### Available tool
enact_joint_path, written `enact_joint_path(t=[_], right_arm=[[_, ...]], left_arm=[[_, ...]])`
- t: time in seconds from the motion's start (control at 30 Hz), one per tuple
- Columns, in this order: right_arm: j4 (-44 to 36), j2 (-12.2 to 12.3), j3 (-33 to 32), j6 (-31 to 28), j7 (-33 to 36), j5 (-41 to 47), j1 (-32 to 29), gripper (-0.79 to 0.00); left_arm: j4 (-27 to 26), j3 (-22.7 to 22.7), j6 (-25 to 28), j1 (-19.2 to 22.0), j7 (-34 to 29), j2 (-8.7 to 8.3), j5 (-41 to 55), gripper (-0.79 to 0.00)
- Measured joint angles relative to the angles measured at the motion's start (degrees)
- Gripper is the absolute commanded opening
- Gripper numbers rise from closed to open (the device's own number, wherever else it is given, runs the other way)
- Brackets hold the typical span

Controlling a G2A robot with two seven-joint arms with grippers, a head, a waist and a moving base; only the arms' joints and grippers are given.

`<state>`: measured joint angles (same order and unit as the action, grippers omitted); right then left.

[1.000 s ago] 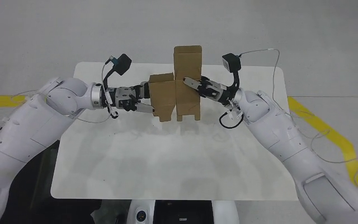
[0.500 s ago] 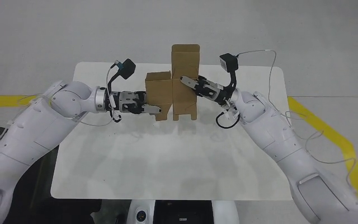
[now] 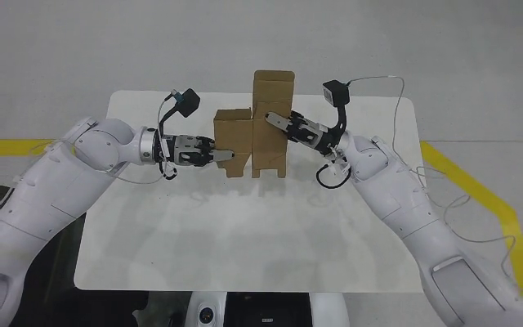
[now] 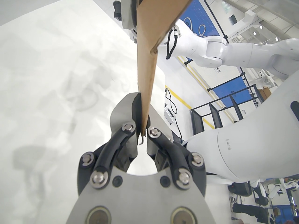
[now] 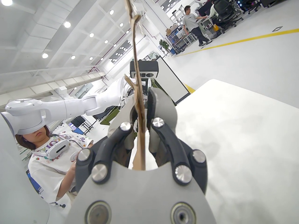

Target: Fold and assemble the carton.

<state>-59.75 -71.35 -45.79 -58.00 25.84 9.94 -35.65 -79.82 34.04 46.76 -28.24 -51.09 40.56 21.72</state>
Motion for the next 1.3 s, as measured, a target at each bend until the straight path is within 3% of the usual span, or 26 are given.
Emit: enact_joint_path(t=[0.23,0.37,0.67,0.87,1.03,1.07,1.2,1.3], right_arm=[[0.64,1.03,-2.31,0.0,8.99,3.57,0.37,0.0],[1.4,2.2,-3.35,0.01,18.13,7.87,0.7,0.0],[-2.05,5.8,-2.02,8.57,29.03,12.93,-0.19,0.0],[-6.6,8.38,-0.15,11.4,31.86,14.83,-1.07,0.0],[-8.83,10.09,2.97,9.34,29.81,13.12,-0.46,0.0],[-8.9,10.43,3.84,8.61,29.08,12.64,-0.13,-0.031],[-8.99,11.32,6.98,5.73,26.2,11.46,1.26,-0.292],[-8.8,11.88,9.79,3.68,24.14,10.95,2.5,-0.397]], left_arm=[[0.46,1.18,-3.05,0.47,-6.83,-0.07,1.47,-0.785],[-1.12,0.53,-8.22,1.67,-14.87,-0.27,5.14,-0.785],[-3.76,-2.06,-7.9,2.33,-14.36,-2.21,1.42,-0.785],[-5.56,-5.42,-9.1,4.18,-15.59,-3.57,0.54,-0.785],[-6.43,-9.16,-10.54,6.2,-17.02,-4.5,1.07,-0.785],[-6.64,-10.07,-10.9,6.72,-17.38,-4.68,1.76,-0.785],[-6.88,-12.63,-11.74,8.55,-18.22,-5.13,4.12,-0.785],[-6.86,-14.29,-12.11,9.7,-18.59,-5.33,6.45,-0.785]])
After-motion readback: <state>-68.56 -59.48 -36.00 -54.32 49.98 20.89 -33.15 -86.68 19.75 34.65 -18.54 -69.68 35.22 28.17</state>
